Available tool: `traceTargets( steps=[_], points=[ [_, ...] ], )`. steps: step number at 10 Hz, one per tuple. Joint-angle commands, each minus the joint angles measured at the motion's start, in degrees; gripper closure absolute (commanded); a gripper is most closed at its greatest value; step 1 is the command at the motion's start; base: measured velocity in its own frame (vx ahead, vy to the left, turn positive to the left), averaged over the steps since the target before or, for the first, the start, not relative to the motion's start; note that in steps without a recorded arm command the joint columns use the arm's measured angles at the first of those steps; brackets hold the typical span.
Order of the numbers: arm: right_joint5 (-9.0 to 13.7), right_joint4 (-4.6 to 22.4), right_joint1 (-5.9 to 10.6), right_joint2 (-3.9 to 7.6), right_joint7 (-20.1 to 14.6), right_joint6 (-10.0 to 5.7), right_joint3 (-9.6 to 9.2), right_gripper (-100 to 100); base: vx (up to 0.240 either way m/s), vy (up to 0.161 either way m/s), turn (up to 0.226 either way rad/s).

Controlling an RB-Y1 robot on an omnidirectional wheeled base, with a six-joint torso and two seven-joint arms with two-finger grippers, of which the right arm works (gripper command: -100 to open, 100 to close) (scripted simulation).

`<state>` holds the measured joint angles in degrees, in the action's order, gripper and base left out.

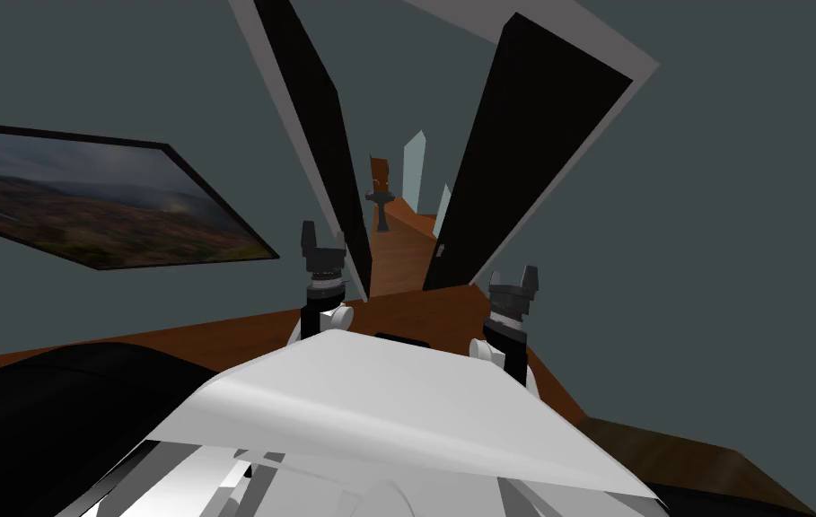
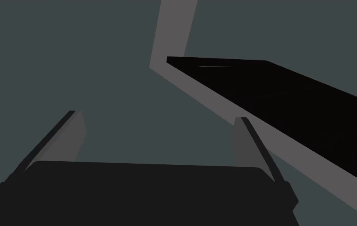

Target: Push the door open

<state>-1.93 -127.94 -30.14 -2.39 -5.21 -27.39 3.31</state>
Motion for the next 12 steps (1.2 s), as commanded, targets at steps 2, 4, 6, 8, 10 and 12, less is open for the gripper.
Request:
traceTargets(
  steps=[2, 4, 6, 8, 10, 12],
  points=[
    [0.12, 2.97, 1.12, 0.67, 0.32, -0.56, -0.52, -100, 0.058, -0.073, 0.033],
    [0.26, 6.33, 2.39, 1.3, 0.67, -1.19, -1.11, -100, 0.15, -0.033, 0.033],
    [0.37, 9.09, 3.43, 1.77, 0.97, -1.71, -1.59, -100, 0.109, -0.058, 0.033],
    [0.5, 12.4, 4.67, 2.23, 1.32, -2.34, -2.17, -100, 0.102, -0.069, 0.033],
    [0.65, 15.97, 6.04, 2.66, 1.71, -3.02, -2.8, -100, 0.082, -0.065, 0.039],
    [0.73, 17.96, 6.77, 2.87, 1.91, -3.39, -3.14, -100, 0.068, -0.062, 0.032]
  ],
)
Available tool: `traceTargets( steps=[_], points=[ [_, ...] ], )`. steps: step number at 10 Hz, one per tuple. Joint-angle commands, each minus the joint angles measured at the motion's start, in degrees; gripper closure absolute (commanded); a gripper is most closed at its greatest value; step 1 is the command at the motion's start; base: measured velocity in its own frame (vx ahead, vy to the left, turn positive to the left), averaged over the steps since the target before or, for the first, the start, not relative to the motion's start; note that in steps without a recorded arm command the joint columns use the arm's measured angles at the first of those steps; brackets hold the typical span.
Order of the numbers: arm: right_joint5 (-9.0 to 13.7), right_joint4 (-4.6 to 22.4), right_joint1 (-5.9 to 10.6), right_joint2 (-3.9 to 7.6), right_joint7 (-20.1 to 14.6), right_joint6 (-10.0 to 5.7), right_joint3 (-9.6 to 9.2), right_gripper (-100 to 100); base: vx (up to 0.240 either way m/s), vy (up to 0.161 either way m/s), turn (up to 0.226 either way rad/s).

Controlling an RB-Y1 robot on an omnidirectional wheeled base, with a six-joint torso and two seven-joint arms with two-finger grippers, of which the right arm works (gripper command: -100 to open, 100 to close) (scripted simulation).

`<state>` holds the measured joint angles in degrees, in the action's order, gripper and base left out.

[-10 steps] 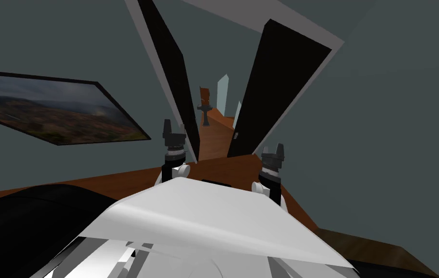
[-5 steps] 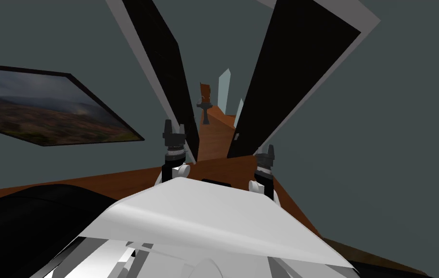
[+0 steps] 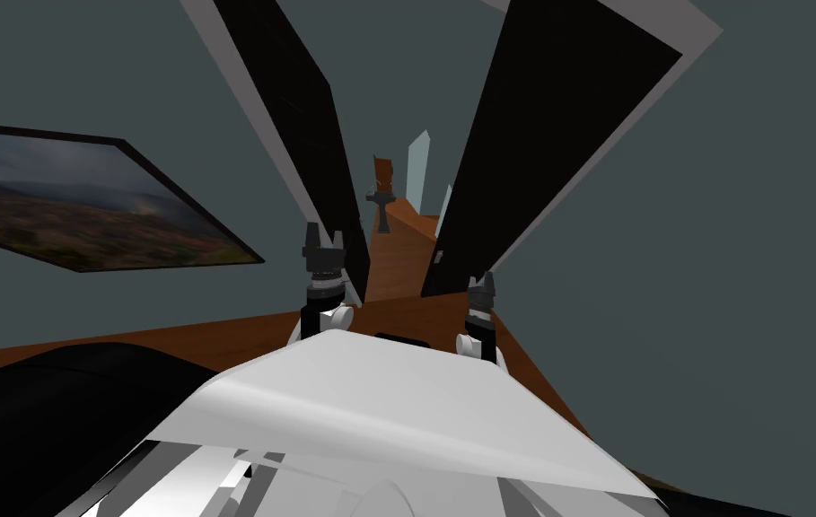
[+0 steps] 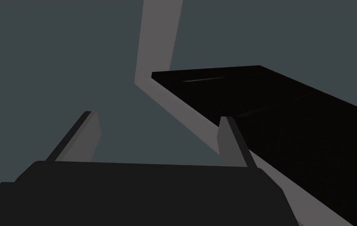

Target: Push the door open

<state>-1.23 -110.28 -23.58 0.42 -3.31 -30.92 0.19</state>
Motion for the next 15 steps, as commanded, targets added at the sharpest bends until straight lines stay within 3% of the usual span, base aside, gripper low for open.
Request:
traceTargets(
  steps=[1, 3, 9, 10, 13, 15],
  points=[
    [0.1, 2.24, 0.93, 0.27, 0.21, -0.22, -0.36, -100, 0.057, -0.042, 0.019],
    [0.19, 4.36, 1.74, 0.43, 0.44, -0.62, -0.73, -100, 0.07, -0.057, 0.031],
    [0.64, 14.57, 5.89, 1.05, 1.61, -2.7, -2.66, -100, 0.07, -0.066, 0.039],
    [0.64, 15.37, 5.89, 1.05, 1.61, -2.7, -2.66, -100, 0.05, -0.048, 0.016],
    [0.92, 21.45, 8.51, 1.15, 2.35, -4.02, -3.87, -100, 0.077, -0.069, 0.042],
    [1.02, 24.59, 9.39, 1.14, 2.6, -4.45, -4.28, -100, 0.053, -0.074, 0.026]
  ],
)
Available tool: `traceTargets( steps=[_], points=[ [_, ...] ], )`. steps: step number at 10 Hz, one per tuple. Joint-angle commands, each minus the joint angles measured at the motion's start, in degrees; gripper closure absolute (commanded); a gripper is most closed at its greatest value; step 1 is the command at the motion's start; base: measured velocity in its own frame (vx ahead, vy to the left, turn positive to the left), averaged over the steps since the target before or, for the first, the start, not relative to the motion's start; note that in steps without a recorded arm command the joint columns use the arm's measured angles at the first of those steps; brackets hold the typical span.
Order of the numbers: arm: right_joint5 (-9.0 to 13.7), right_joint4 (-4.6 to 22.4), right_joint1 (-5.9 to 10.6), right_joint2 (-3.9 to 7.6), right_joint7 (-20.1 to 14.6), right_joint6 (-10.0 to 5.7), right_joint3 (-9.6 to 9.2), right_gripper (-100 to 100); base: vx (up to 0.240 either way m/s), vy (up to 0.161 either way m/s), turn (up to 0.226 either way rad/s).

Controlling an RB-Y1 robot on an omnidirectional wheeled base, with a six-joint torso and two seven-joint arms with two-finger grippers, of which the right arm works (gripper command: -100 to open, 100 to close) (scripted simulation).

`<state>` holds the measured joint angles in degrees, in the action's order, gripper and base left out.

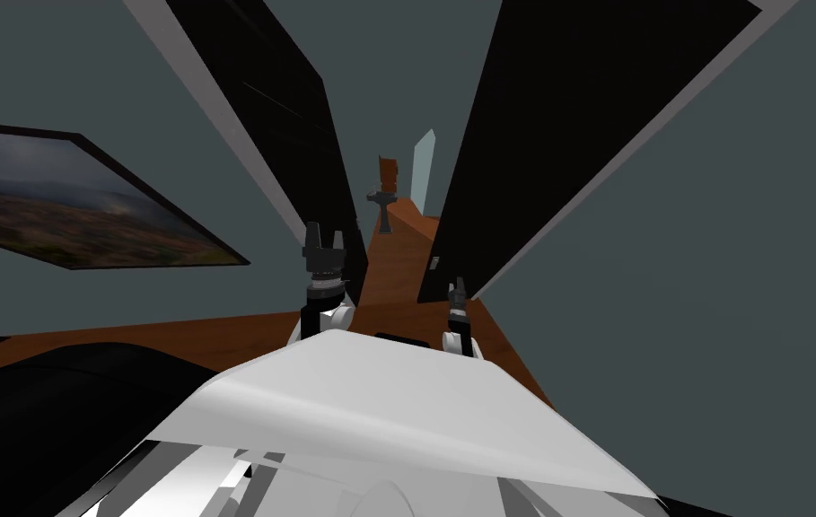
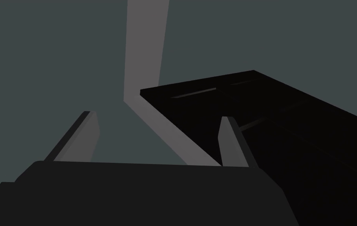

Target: Push the door open

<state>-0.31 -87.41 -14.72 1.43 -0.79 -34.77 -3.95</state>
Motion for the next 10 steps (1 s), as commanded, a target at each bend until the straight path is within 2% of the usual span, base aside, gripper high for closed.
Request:
traceTargets(
  steps=[1, 3, 4, 5, 6, 7, 8, 10],
  points=[
    [0.1, 1.79, 0.53, 0.13, 0.08, -0.6, -0.14, -100, 0.029, -0.041, 0.018],
    [0.29, 5.51, 2.28, 0.04, 0.58, -1.48, -0.96, -100, 0.057, -0.066, 0.04],
    [0.29, 6.44, 2.28, 0.04, 0.58, -1.48, -0.96, -100, 0.047, -0.058, 0.025],
    [0.38, 8.74, 3.15, -0.03, 0.82, -1.92, -1.36, -100, 0.044, -0.04, 0.03],
    [0.38, 8.74, 3.15, -0.03, 0.82, -1.92, -1.36, -100, 0.047, -0.032, 0.015],
    [0.47, 10.61, 4.0, -0.14, 1.06, -2.34, -1.75, -100, 0.058, -0.054, 0.03],
    [0.47, 11.0, 4.0, -0.14, 1.06, -2.34, -1.75, -100, 0.046, -0.052, 0.02],
    [0.66, 15.16, 5.69, -0.38, 1.54, -3.19, -2.54, -100, 0.056, -0.068, 0.041]
  ],
)
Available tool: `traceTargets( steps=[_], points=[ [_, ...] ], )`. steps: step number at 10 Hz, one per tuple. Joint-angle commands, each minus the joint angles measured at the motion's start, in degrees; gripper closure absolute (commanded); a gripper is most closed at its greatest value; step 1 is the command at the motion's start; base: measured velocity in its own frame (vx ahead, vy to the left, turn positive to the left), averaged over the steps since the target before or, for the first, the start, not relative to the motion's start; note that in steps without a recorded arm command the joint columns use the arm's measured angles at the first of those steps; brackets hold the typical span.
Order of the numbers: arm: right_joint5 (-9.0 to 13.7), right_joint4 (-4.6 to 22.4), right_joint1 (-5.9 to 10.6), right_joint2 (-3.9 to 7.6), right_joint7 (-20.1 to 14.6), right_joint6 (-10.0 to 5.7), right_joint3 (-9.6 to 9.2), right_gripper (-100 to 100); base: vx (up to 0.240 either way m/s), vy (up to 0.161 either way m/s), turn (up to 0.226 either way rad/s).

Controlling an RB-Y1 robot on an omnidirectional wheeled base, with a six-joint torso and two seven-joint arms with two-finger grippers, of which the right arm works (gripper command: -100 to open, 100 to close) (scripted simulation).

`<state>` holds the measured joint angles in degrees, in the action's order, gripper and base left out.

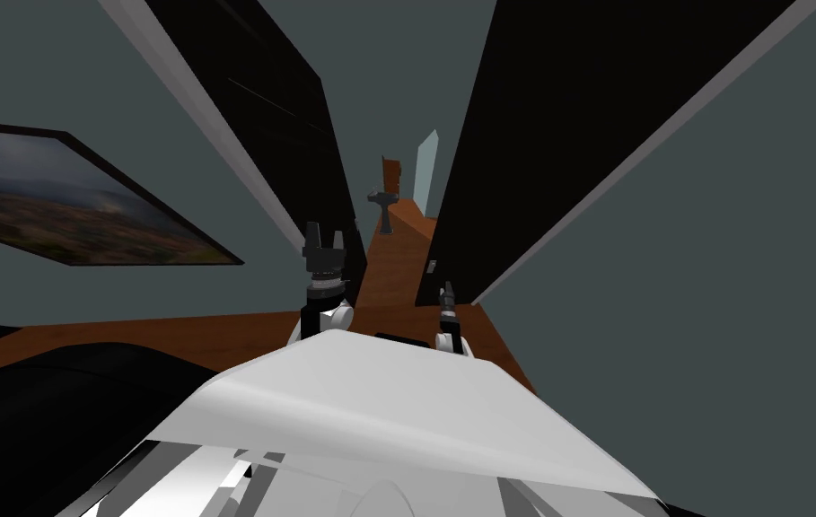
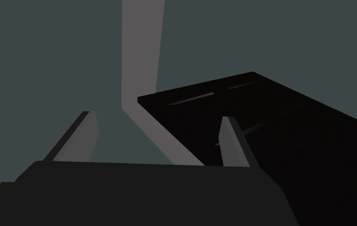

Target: Push the door open

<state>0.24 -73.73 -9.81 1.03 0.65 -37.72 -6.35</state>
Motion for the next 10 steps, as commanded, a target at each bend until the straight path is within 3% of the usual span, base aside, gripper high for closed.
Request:
traceTargets(
  steps=[1, 2, 5, 10],
  points=[
    [0.11, 1.8, 0.78, 0.02, 0.1, -0.23, -0.14, -100, 0.054, -0.063, 0.02],
    [0.2, 3.92, 1.58, -0.16, 0.33, -0.63, -0.51, -100, 0.048, -0.057, 0.026],
    [0.28, 6.04, 2.38, -0.33, 0.55, -1.03, -0.88, -100, 0.043, -0.045, 0.021],
    [0.67, 15.58, 5.98, -1.4, 1.57, -2.83, -2.55, -100, 0.079, -0.073, 0.038]
  ],
)
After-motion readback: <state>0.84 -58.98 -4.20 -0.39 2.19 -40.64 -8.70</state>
